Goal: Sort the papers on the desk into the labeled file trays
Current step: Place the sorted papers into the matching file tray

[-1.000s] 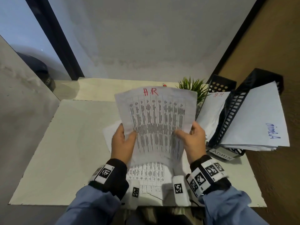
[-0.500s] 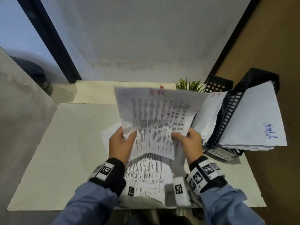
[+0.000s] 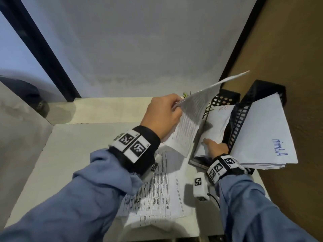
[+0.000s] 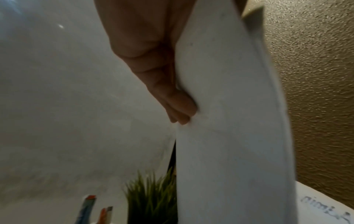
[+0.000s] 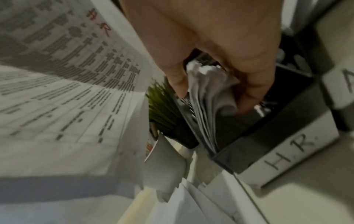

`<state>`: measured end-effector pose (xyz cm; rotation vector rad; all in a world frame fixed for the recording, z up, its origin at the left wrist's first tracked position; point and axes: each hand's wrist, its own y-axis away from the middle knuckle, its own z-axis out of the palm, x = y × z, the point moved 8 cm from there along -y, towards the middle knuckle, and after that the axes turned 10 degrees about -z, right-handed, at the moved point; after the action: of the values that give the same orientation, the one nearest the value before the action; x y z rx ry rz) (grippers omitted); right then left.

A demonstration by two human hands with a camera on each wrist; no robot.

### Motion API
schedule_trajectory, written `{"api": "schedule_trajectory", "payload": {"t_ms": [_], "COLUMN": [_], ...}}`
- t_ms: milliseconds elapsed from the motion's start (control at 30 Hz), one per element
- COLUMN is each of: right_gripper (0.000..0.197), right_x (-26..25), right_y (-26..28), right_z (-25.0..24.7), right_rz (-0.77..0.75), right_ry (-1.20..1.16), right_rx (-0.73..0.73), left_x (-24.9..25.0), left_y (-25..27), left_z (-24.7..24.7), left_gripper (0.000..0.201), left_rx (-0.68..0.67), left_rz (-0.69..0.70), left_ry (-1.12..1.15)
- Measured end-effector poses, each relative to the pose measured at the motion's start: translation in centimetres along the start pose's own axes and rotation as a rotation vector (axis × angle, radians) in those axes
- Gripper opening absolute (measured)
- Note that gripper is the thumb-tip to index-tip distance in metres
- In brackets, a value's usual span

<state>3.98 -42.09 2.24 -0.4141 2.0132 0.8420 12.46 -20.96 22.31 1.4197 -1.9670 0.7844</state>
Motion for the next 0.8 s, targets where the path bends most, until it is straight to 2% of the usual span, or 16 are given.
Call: {"api": "schedule_trajectory", "payload": {"t_ms": [67,167,300,367,500,667,800], "right_gripper": [0.061,0.031,0.014,0.01,0.029,0.009,0.01], "right_x": [0.3,-2.9,-7.2,-8.6,-10.6,-13.3,-15.3], "right_y": [-0.2,-0.4,0.2,0.3,0.1,0.9,1.9], "right_z": [0.1,-0.8,-2.4,-3.2,-5.0,-6.2,-6.3], "right_rz": [0.026,-0.237,-0.482,-0.516,-0.529,-0.613,-0.727], "right_ry": [-0.071,-0.016,0.026,0.063,0.063,0.112,0.26], "right_rx": [-0.003,-0.005,-0.046,-0.07,-0.062,-0.049,-0.042], "left_x": [1.0,2.4,4.0,5.0,6.4,7.1,5.1], "left_y": [-0.8,-1.7,-2.7,-2.8,-2.8,-3.5,-4.8], "left_z": [1.3,2.9,4.3,4.6,4.7,5.5,9.3], "left_gripper": [0.02,0.018,0.018,0.018,0.019,0.014,0.015], "left_rx": [-0.027,-0.051,-0.062,-0.059,-0.033,0.0,-0.057], "left_rz": [-0.001,-0.015,-0.057,-0.055,-0.059,-0.071,-0.15], "left_ry": [-0.043,-0.057,0.007,0.056,0.105,0.167,0.112]}}
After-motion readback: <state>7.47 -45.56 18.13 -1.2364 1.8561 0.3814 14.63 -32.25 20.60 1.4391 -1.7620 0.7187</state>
